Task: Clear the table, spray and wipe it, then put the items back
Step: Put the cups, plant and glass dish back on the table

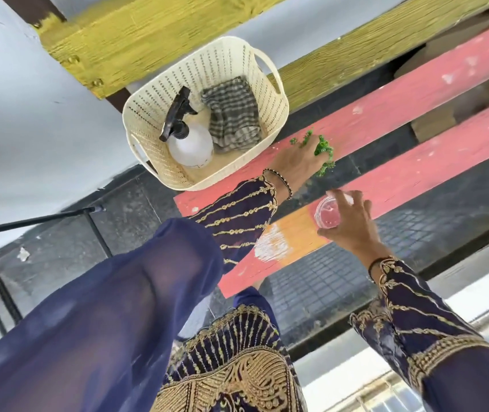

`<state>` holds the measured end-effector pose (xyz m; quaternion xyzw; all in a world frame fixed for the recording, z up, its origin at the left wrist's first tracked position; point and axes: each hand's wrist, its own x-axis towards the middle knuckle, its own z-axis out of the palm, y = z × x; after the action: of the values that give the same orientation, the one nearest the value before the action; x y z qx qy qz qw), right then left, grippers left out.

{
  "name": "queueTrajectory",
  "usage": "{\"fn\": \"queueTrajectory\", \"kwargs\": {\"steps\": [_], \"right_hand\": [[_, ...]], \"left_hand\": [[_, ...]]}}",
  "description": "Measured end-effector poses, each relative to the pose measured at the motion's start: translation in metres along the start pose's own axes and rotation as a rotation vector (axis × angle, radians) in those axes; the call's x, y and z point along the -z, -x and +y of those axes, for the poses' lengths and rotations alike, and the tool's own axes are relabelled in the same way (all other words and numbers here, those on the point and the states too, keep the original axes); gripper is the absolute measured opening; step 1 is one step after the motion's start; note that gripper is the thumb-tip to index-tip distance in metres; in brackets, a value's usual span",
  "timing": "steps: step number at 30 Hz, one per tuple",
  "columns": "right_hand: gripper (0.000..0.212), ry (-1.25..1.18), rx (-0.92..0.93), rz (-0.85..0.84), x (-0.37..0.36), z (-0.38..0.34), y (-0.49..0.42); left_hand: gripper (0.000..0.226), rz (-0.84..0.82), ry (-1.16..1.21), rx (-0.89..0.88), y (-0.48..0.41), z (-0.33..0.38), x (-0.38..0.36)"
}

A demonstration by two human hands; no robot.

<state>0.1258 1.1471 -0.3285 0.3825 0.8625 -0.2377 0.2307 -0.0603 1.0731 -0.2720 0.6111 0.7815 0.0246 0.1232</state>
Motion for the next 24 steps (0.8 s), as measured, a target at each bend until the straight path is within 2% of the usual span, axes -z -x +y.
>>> {"fn": "queueTrajectory", "kwargs": {"steps": [6, 12, 17, 22, 24], "right_hand": [[0.1, -0.031, 0.045, 0.051, -0.009, -0.048, 0.049], [0.091, -0.008, 0.181, 0.09, -0.02, -0.122, 0.129], [0.092, -0.027, 0.334, 0.121, -0.028, -0.203, 0.214], [0.096, 0.023, 0.53, 0.113, -0.033, -0.296, 0.305], [0.097, 0.066, 0.596, 0.109, -0.036, -0.334, 0.34]], "left_hand": [[0.031, 0.016, 0.095, 0.065, 0.086, -0.004, 0.014], [0.026, -0.014, 0.054, 0.156, 0.209, -0.015, 0.048], [0.031, 0.148, 0.012, 0.348, 0.345, -0.02, 0.101], [0.023, 0.268, -0.008, 0.429, 0.498, -0.024, 0.162], [0.021, 0.337, -0.002, 0.519, 0.558, -0.028, 0.182]]}}
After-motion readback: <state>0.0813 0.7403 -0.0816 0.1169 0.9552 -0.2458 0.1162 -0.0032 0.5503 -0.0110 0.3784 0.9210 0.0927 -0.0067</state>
